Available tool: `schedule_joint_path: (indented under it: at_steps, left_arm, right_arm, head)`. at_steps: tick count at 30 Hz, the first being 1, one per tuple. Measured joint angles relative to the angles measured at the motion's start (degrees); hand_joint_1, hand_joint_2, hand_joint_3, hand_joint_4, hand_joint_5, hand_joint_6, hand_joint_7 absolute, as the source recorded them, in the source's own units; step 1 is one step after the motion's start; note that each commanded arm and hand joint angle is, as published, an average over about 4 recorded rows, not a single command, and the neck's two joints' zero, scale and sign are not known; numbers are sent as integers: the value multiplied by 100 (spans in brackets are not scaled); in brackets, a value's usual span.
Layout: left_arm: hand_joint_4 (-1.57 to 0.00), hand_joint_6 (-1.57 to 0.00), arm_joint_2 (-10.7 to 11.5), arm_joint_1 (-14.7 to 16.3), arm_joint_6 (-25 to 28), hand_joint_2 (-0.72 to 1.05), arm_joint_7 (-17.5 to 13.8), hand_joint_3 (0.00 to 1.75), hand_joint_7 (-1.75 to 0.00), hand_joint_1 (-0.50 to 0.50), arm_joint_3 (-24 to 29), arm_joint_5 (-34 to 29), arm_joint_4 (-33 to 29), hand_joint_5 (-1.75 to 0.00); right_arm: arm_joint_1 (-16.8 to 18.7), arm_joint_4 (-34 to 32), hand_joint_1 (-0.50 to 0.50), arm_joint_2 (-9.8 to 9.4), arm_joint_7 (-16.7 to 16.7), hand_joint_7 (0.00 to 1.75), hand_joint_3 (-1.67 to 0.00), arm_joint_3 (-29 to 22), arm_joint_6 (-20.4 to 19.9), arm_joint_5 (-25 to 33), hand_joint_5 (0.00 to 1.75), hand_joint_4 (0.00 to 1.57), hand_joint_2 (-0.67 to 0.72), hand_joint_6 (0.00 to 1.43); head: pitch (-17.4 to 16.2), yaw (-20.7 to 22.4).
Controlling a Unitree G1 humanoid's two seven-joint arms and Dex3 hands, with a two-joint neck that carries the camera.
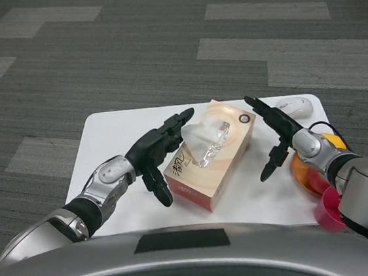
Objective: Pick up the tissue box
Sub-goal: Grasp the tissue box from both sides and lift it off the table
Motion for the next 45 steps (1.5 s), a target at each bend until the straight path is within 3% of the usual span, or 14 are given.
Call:
schedule_joint_path:
  at_steps: [7, 11, 17, 22, 26, 32, 40, 45]
  left_arm:
    - [0, 0, -1, -18, 4, -37, 0, 9, 0, 50, -30, 1, 0, 0]
    - [0, 0, -1, -20, 5, -37, 0, 9, 0, 50, -33, 2, 0, 0]
    - [0, 0, -3, -26, 8, -37, 0, 9, 0, 50, -37, 6, 0, 0]
    - [0, 0, -3, -35, 18, -37, 0, 9, 0, 50, -42, 12, 1, 0]
    - [0, 0, -4, -52, 20, -37, 0, 9, 0, 50, -62, 13, 12, 0]
    - [0, 0, -4, -67, 20, -37, 0, 9, 0, 50, -87, 13, 20, 0]
    - [0, 0, -5, -96, 20, -37, 0, 9, 0, 50, -166, 14, 21, 0]
    - [0, 0, -4, -102, 20, -33, 0, 9, 0, 50, -191, 14, 21, 0]
  right_arm:
    - [-6, 106, -46, 69, -100, 0, -16, 99, 112, -7, 10, 1, 3, 0]
    - [-26, 181, -46, 108, -234, 0, -16, 120, 120, -9, 19, 4, 8, 0]
    - [-132, 323, -46, 147, -368, 0, -16, 130, 221, -11, 19, 10, 9, 0]
    - [-133, 371, -46, 154, -433, 2, -12, 130, 256, -11, 19, 25, 9, 0]
    - [-134, 388, -46, 159, -491, 2, -16, 136, 298, -14, 29, 39, 4, 0]
    - [-162, 391, -46, 166, -541, 5, -16, 210, 323, -26, 29, 46, -2, 0]
    - [-170, 330, -46, 173, -551, 7, -16, 315, 369, -70, 29, 86, -3, 0]
    - [-172, 304, -46, 175, -567, 7, -10, 344, 384, -72, 29, 94, -3, 0]
  head:
    - [3, -28]
    - [-5, -34]
    - [-18, -42]
    - [-32, -57]
    - [-39, -62]
    - [-45, -78]
    - [-50, -66]
    - [-39, -37]
